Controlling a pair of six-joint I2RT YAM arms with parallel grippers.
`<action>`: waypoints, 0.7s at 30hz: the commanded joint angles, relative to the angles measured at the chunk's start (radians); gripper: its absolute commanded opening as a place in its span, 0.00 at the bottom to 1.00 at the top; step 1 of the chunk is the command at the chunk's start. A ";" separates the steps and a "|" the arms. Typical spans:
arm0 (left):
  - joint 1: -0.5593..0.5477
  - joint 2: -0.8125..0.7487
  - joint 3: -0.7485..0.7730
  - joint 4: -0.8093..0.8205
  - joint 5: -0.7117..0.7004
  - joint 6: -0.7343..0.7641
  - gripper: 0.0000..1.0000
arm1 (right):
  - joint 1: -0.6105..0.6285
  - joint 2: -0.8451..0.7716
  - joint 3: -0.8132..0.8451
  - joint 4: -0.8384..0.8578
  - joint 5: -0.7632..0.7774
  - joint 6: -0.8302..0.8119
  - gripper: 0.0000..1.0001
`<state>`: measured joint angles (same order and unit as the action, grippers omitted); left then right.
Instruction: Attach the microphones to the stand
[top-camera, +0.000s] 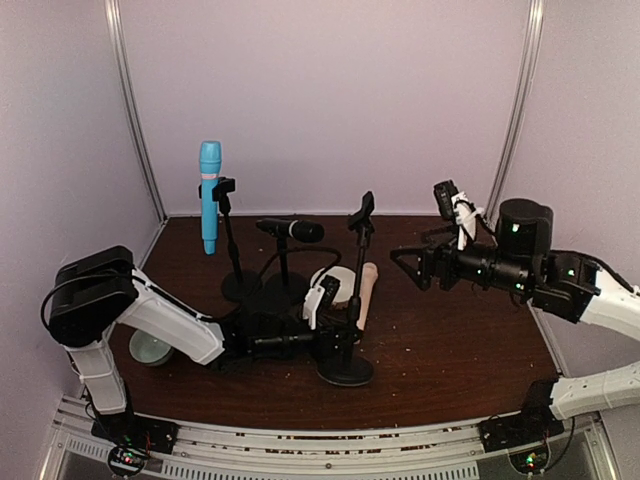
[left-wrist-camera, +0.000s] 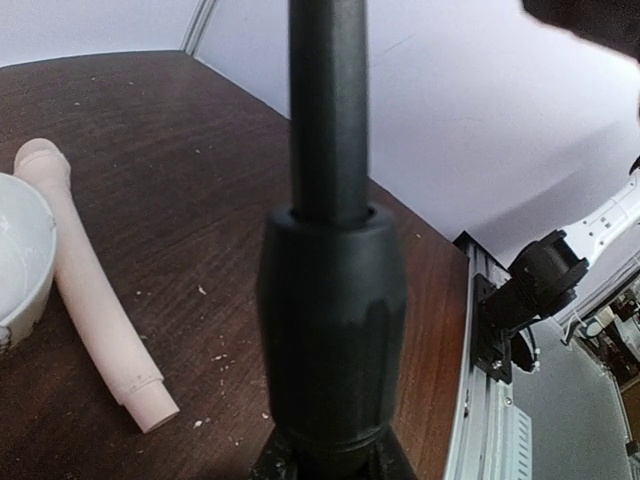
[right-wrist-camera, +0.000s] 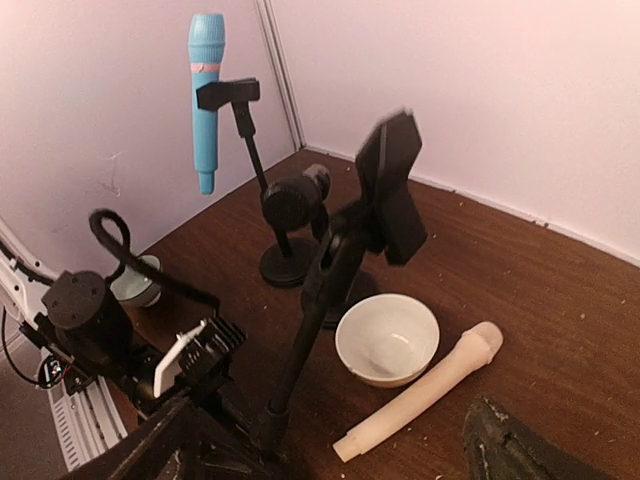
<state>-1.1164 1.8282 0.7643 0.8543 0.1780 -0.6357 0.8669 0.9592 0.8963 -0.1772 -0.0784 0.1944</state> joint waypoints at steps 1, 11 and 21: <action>0.000 0.026 0.023 0.211 0.075 -0.028 0.00 | -0.006 0.013 -0.177 0.219 -0.115 0.069 0.92; 0.000 0.037 0.020 0.255 0.094 -0.039 0.00 | -0.006 0.233 -0.230 0.516 -0.293 0.137 0.92; 0.000 0.062 0.013 0.275 0.089 -0.053 0.00 | -0.006 0.359 -0.223 0.646 -0.420 0.225 0.86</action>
<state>-1.1164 1.8771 0.7639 0.9833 0.2581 -0.6743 0.8650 1.3090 0.6594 0.3798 -0.4149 0.3676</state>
